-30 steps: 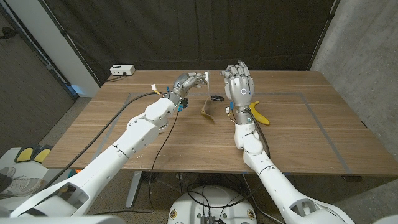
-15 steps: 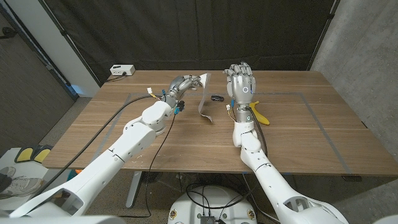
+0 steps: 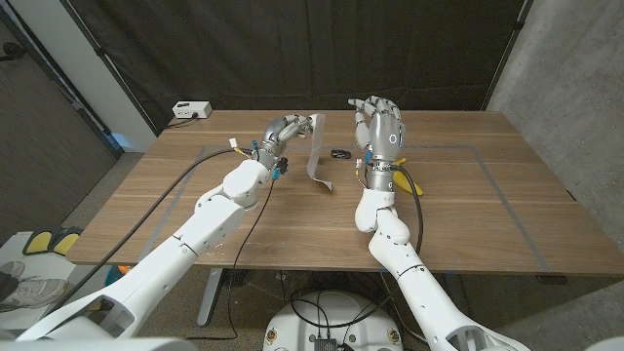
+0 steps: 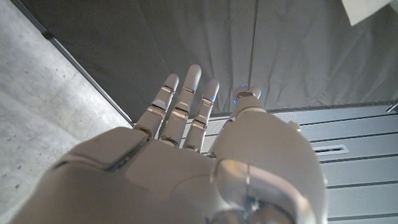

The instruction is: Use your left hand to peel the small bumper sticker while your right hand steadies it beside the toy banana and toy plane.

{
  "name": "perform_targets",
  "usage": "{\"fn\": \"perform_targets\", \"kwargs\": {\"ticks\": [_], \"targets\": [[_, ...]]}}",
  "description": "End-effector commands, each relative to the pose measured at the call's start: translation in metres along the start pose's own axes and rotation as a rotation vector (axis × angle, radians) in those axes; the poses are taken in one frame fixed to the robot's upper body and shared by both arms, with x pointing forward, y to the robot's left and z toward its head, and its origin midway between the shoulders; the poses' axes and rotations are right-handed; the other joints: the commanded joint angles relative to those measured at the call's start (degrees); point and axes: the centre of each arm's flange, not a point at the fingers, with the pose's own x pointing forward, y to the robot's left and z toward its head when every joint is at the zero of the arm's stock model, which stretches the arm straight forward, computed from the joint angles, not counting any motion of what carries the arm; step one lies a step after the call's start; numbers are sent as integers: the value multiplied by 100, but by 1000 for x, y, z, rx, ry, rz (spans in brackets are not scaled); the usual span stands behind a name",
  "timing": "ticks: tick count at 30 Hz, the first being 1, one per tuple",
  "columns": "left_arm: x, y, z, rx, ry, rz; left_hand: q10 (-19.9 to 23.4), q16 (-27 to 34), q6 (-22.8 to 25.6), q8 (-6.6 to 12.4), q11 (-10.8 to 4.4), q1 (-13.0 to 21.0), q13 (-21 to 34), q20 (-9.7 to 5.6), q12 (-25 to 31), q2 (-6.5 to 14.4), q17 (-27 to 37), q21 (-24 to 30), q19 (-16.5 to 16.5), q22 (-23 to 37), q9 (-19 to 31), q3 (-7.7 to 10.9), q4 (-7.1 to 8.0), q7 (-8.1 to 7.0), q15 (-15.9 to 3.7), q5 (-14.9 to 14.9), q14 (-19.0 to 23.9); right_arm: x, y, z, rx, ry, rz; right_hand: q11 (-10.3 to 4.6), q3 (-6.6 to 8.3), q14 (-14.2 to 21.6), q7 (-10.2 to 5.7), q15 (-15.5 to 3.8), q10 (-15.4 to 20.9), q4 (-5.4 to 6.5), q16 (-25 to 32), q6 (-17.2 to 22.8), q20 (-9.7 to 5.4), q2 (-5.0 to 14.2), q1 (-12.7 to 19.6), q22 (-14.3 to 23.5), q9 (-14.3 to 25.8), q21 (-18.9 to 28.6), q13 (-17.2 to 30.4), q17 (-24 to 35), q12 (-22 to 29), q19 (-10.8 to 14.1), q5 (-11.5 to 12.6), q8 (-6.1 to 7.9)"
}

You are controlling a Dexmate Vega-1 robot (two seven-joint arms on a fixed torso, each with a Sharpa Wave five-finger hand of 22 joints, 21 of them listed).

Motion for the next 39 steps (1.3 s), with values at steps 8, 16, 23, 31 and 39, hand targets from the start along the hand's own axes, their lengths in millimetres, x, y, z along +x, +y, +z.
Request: {"fn": "perform_targets", "kwargs": {"ticks": [8, 16, 23, 31, 39], "targets": [[17, -4, 3, 62, -137, -126, -312, -85, 5, 53, -570, -16, 31, -147, -31, 4, 30, 85, 73, -69, -81, 512, -218, -132, -550, 31, 90, -9, -5, 22, 111, 345, 365, 288, -1216, 142, 1356, -224, 464, 925, 181, -695, 204, -1083, -1067, 44, 68, -8, -103, -103, 58, 44, -9, 176], [19, -7, 5, 92, -170, -150, -320, -179, 10, 30, -632, -28, -90, -242, -135, -16, 3, 132, 105, -109, -244, 567, -245, -263, -598, 3, 119, -2, 2, 28, 104, 359, 488, 384, -1352, -7, 1480, -98, 370, 975, 144, -794, 291, -1171, -1273, 52, 83, -39, -125, -168, -10, -21, 19, 119], [21, -11, 5, 122, -177, -151, -316, -235, 33, 27, -645, -45, -71, -269, -136, -39, -21, 148, 115, -131, -333, 592, -258, -297, -603, -13, 144, -1, 3, 31, 104, 359, 517, 456, -1444, -65, 1558, -23, 322, 1062, 118, -847, 331, -1178, -1484, 55, 66, -60, -142, -224, -50, -62, 29, 74], [22, -18, 3, 209, -190, -148, -336, -332, 18, 33, -613, -67, -95, -297, -179, -31, -40, 163, 77, -157, -428, 625, -260, -298, -612, -49, 121, 1, 5, 30, 170, 362, 564, 604, -1638, -150, 1737, 144, 172, 1261, 81, -965, 425, -1143, -2007, 57, 30, -131, -112, -320, -115, -199, 33, -5], [24, -26, 2, 254, -206, -161, -328, -399, 1, 33, -619, -94, -132, -328, -216, -38, -48, 167, 66, -185, -518, 642, -263, -301, -639, -84, 123, 3, 8, 33, 143, 353, 587, 812, -1864, -349, 1910, 352, -60, 1323, -72, -1295, 541, -1049, -2611, 44, -37, -279, -160, -550, -272, -457, 49, -108]]}}
